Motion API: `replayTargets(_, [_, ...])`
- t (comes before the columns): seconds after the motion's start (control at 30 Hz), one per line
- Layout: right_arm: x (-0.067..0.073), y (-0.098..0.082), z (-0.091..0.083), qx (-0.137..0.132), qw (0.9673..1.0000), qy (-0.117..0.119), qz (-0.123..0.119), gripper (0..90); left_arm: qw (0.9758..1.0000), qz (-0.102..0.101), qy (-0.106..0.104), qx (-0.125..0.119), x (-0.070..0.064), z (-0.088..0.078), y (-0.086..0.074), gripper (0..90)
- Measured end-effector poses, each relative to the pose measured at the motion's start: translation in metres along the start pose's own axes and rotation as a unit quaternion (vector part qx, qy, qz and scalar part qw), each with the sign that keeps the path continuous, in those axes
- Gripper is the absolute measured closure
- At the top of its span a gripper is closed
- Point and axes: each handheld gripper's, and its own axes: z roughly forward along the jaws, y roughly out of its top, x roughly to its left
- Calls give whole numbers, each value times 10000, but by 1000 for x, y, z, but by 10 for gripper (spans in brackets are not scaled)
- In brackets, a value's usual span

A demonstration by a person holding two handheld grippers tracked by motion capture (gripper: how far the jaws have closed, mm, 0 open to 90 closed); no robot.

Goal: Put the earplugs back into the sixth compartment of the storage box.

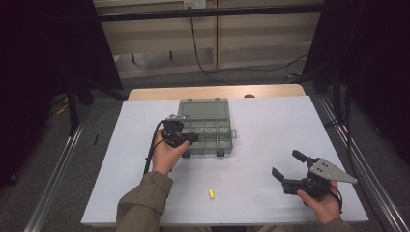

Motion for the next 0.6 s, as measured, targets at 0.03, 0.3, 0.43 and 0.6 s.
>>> replayTargets(0.03, [0,0,0,-3,10000,7,-2,38,10000,14,0,-14,0,0,0,747])
replayTargets(0.3, [0,0,0,-5,10000,2,-6,38,10000,15,72,-39,2,-2,0,682])
replayTargets(0.43, [0,0,0,-2,10000,-1,-7,38,10000,92,20,7,1,-5,-1,636])
replayTargets(0.6, [0,0,0,1,10000,-5,-4,38,9996,215,-159,20,-3,-10,-4,573])
